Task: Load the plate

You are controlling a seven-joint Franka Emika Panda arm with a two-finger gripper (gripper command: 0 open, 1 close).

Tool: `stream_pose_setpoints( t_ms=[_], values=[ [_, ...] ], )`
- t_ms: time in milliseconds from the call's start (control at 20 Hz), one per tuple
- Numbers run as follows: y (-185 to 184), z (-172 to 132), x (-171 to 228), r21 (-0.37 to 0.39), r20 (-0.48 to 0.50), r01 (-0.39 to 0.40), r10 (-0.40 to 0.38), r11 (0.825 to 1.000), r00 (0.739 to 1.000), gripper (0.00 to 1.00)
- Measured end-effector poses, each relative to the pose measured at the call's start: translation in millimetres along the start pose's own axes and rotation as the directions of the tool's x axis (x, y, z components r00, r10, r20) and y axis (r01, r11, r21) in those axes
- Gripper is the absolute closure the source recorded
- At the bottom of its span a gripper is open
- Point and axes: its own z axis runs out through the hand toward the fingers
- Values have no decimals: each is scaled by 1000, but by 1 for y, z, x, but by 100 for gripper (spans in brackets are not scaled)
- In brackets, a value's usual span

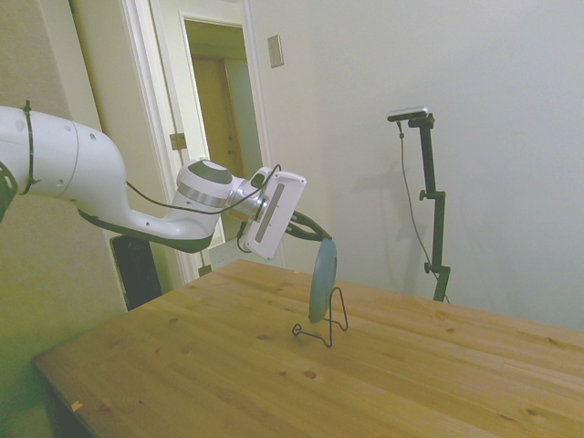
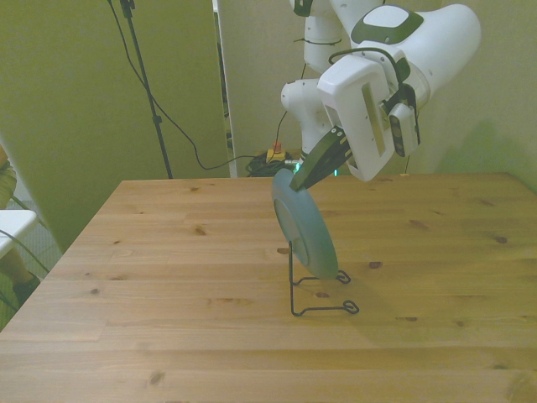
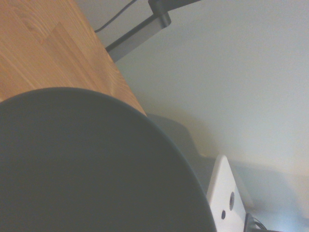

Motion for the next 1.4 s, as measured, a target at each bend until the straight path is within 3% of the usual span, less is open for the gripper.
stream_pose_setpoints(
  t_ms=[1400],
  values=[
    [-42,15,0,16,12,80,-81,997,997,100]
  ],
)
